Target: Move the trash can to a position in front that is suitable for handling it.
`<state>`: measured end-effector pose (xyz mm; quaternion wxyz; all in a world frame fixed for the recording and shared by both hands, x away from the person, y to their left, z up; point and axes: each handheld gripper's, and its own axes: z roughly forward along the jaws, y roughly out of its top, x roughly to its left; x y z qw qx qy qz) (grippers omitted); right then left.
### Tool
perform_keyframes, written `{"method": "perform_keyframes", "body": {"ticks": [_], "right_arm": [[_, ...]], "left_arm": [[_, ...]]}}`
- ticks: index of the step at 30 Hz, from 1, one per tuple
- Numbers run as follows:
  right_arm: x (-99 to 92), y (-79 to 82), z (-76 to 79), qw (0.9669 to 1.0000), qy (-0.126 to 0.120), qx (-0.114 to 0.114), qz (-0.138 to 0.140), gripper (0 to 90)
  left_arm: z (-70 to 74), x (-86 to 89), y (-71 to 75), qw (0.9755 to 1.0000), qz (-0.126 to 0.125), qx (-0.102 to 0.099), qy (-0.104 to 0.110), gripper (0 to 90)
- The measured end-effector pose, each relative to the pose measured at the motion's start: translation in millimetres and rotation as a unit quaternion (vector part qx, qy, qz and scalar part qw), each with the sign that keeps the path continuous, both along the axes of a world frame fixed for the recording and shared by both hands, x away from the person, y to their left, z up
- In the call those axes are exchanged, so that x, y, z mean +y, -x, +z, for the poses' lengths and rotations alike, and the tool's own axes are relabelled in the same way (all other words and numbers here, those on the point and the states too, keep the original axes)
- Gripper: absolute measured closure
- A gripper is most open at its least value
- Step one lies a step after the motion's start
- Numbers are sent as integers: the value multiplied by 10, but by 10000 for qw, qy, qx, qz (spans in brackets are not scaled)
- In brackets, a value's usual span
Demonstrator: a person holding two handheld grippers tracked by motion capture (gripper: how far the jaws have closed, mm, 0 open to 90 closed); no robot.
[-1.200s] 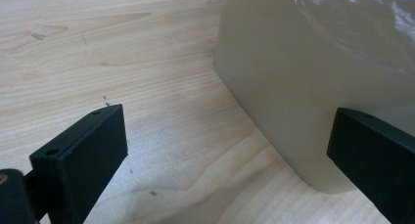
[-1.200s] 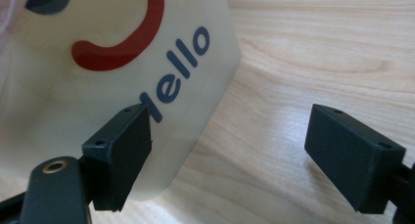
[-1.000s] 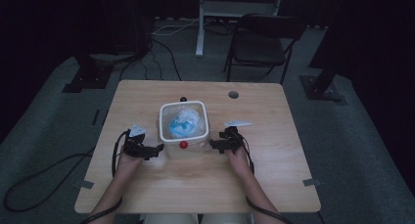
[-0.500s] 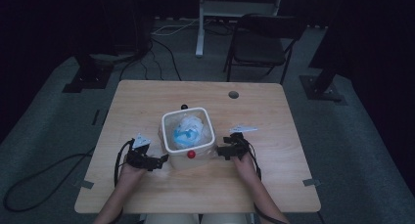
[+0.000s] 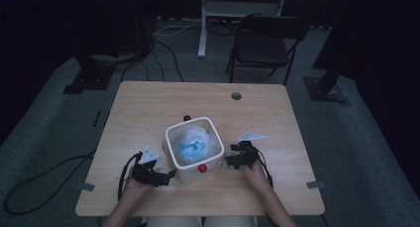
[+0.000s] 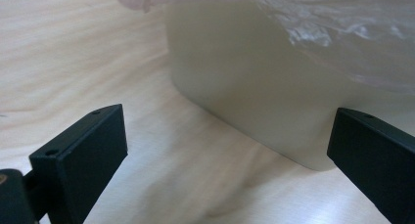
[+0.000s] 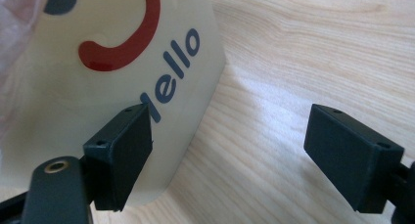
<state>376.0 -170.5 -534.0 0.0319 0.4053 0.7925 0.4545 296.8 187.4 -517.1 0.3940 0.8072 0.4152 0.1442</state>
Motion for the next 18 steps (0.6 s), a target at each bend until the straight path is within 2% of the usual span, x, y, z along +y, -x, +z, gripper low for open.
{"method": "perform_keyframes", "body": {"ticks": [5, 10, 18], "right_arm": [[-86, 36, -2, 9999, -3, 20, 122, 172], [-138, 85, 11, 9996, 18, 5, 273, 194], [-209, 116, -4, 9994, -50, 34, 332, 194]], "left_arm": [[-4, -88, 124, 10000, -89, -26, 16, 18], [-1, -142, 207, 9997, -226, 35, 45, 18], [34, -255, 324, 9990, -436, 25, -31, 17]]}}
